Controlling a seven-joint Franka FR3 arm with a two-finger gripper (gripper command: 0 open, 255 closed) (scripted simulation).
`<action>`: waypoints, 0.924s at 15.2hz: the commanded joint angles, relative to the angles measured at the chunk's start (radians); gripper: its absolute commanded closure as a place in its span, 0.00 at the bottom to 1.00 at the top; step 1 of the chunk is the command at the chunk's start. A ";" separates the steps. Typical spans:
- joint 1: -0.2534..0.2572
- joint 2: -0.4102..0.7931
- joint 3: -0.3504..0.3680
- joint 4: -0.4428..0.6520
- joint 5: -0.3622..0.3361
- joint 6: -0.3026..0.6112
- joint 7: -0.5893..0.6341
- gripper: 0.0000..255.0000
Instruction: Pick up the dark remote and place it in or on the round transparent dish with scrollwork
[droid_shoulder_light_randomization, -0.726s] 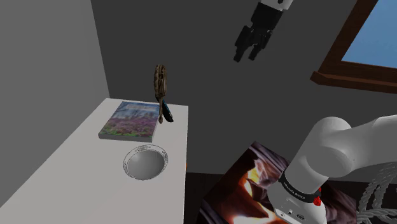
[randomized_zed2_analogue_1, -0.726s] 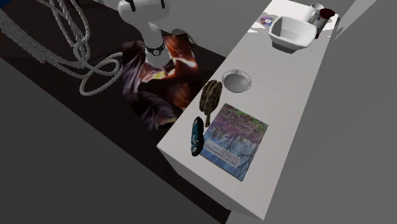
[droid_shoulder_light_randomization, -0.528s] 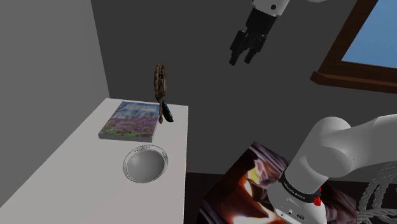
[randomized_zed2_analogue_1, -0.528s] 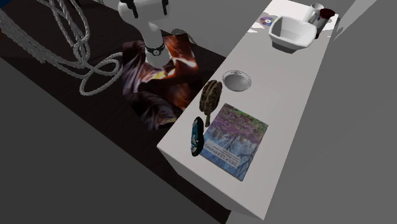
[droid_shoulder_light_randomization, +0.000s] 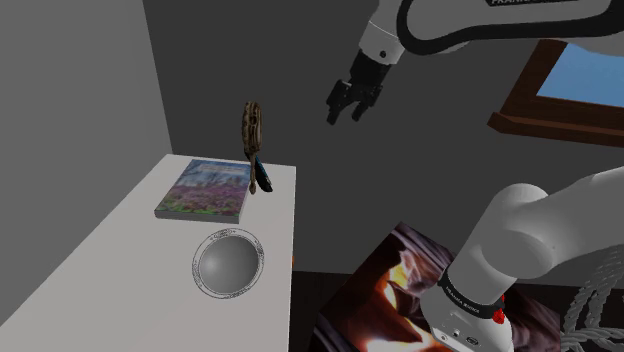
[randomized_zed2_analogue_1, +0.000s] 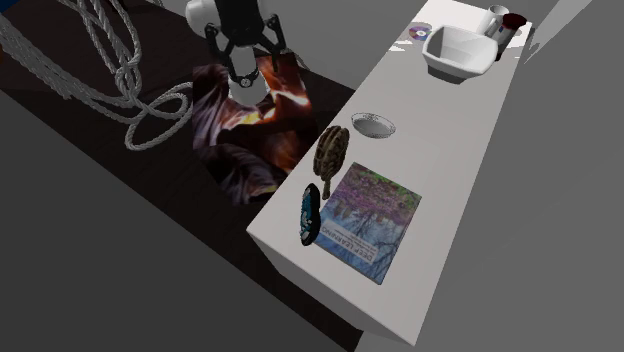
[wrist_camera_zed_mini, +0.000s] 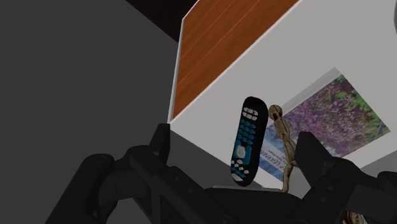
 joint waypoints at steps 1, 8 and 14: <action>0.001 0.051 0.015 -0.019 0.007 0.089 0.016 0.00; -0.008 0.274 0.049 -0.025 0.012 0.373 0.052 0.00; -0.024 0.500 0.078 0.037 -0.015 0.584 0.099 0.00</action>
